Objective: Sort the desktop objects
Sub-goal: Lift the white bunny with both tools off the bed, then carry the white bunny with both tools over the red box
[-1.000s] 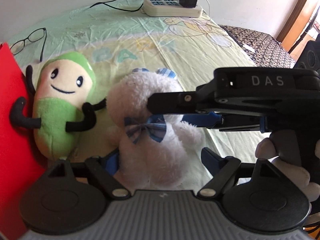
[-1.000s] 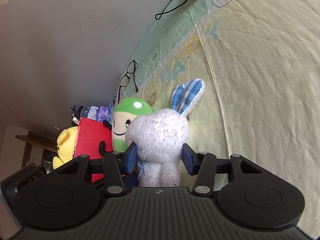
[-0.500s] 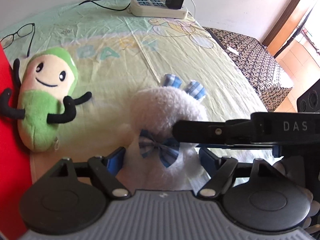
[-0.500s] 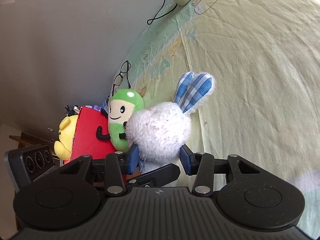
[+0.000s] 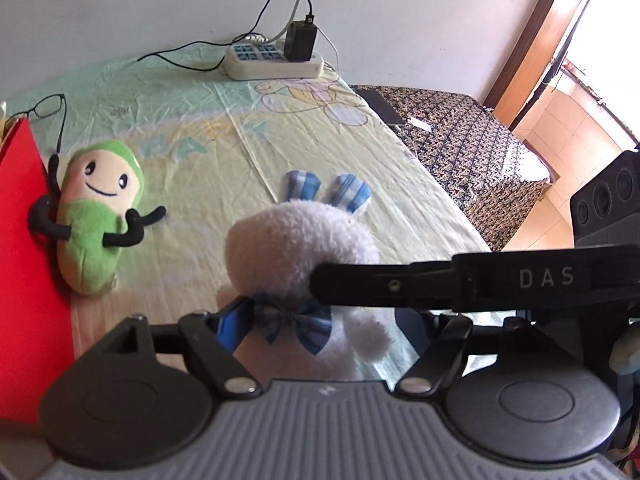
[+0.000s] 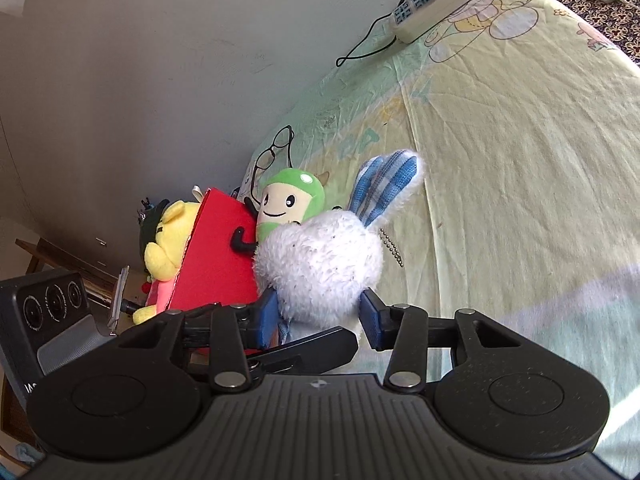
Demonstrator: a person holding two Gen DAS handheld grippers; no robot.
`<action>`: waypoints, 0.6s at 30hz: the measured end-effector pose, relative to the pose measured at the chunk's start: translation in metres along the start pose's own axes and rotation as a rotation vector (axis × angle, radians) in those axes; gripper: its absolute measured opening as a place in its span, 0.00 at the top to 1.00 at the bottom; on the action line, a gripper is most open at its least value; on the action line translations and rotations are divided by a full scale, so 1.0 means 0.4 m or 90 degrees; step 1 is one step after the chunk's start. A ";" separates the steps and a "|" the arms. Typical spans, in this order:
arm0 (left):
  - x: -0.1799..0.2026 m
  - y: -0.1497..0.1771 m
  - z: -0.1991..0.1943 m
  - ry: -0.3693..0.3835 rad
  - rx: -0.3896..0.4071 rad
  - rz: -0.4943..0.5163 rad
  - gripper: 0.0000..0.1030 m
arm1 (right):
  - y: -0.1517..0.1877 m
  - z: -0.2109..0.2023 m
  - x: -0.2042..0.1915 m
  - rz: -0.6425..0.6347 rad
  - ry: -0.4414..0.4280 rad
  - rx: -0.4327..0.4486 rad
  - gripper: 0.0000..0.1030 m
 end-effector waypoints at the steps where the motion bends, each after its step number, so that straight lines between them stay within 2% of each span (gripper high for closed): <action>1: -0.002 0.002 -0.011 0.007 0.005 -0.002 0.25 | 0.002 -0.003 -0.007 -0.002 0.001 0.002 0.55; 7: -0.001 -0.010 -0.109 0.055 0.047 0.020 0.25 | 0.000 -0.041 -0.073 -0.003 0.002 0.045 0.55; 15: -0.064 -0.053 -0.311 0.102 0.142 0.055 0.25 | -0.019 -0.066 -0.250 -0.028 -0.028 0.138 0.55; 18: -0.105 -0.071 -0.390 0.106 0.182 0.063 0.25 | -0.031 -0.062 -0.332 -0.054 -0.052 0.168 0.55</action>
Point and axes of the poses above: each gripper's, at about its wrist camera, not at the fingertips, and z roughly the way its jaws point, x to its right, y to its underside, the point moved 6 cm from there along z, roughly the way its jaws point, and after that the axes turned 10 degrees about -z, right-handed, at the moved point
